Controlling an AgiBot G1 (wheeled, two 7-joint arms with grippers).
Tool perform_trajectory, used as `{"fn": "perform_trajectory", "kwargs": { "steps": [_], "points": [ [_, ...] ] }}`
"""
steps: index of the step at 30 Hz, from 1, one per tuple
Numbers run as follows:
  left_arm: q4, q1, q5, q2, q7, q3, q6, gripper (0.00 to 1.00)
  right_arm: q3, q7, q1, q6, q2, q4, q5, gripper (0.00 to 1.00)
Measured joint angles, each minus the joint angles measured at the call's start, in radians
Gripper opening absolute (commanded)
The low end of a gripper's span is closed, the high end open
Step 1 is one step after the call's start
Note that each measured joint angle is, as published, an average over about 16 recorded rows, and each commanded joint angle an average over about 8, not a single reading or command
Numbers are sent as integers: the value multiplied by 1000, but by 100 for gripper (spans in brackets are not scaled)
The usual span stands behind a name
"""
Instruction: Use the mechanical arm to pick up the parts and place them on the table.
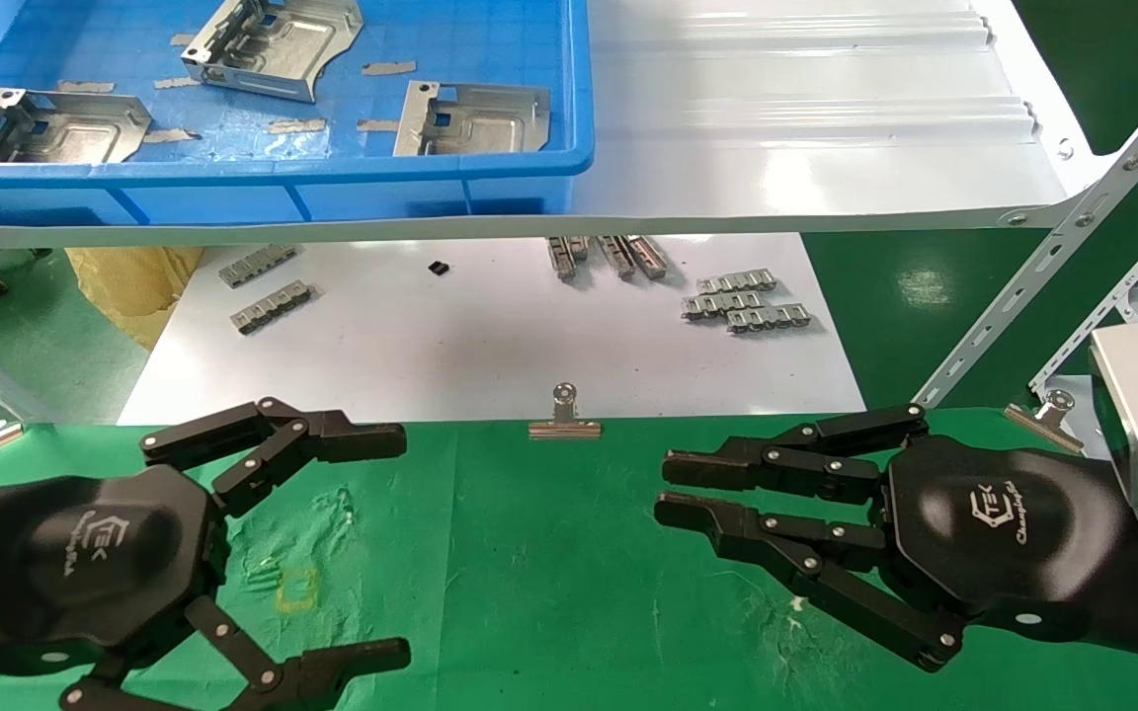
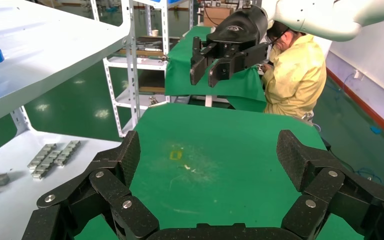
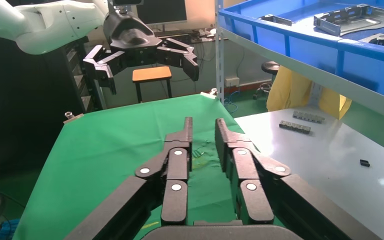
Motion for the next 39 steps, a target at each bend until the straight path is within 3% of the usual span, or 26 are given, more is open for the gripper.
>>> {"fn": "perform_trajectory", "kwargs": {
  "steps": [7, 13, 25, 34, 35, 39],
  "points": [
    [5, -111, 12, 14, -47, 1, -16, 100, 0, 0, 0, 0, 0, 0, 0, 0],
    [93, -304, 87, 53, -105, 28, -46, 100, 0, 0, 0, 0, 0, 0, 0, 0],
    [601, -745, 425, 207, -107, 175, -130, 100, 0, 0, 0, 0, 0, 0, 0, 0],
    [941, -932, 610, 298, -25, 263, -221, 99, 0, 0, 0, 0, 0, 0, 0, 0],
    [968, -944, 622, 305, -17, 268, -233, 92, 0, 0, 0, 0, 0, 0, 0, 0],
    [1057, -978, 657, 330, 18, 284, -285, 42, 0, 0, 0, 0, 0, 0, 0, 0]
  ]
}}
